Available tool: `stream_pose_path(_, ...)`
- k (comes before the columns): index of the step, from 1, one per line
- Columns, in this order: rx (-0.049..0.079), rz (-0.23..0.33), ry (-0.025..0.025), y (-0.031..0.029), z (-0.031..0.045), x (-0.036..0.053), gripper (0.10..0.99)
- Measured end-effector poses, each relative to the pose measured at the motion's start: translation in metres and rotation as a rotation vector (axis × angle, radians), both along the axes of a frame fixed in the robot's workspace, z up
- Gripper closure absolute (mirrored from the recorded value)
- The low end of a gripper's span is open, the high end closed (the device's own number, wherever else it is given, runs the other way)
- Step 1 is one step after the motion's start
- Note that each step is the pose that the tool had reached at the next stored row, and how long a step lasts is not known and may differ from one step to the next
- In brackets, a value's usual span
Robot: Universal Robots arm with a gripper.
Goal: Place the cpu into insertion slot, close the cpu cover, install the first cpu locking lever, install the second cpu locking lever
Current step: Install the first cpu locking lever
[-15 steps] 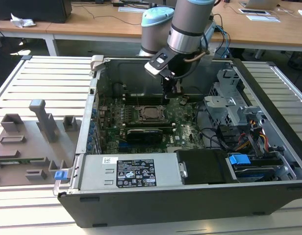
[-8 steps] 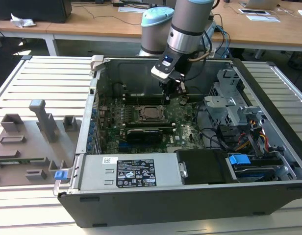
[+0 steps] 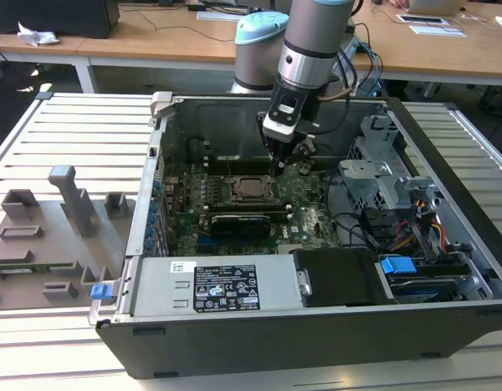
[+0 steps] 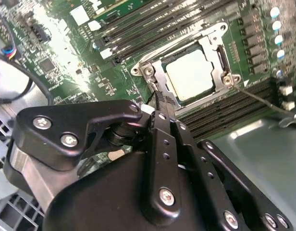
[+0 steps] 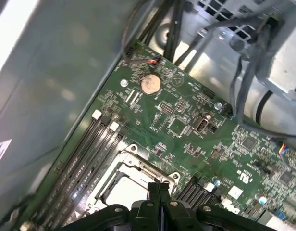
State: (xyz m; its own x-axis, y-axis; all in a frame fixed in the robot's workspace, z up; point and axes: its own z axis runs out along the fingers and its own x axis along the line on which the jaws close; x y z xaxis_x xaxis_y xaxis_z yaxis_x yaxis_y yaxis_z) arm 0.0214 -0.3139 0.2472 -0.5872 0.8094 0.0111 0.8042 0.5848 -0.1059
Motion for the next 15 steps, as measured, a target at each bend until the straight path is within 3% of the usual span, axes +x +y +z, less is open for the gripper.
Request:
stream_pose_path(7, 0.0, 0.179, 0.0, 0.0, 0.0, 0.0, 0.98)
stream_pose_path(15, 0.0, 0.32, 0.0, 0.0, 0.0, 0.0, 0.98)
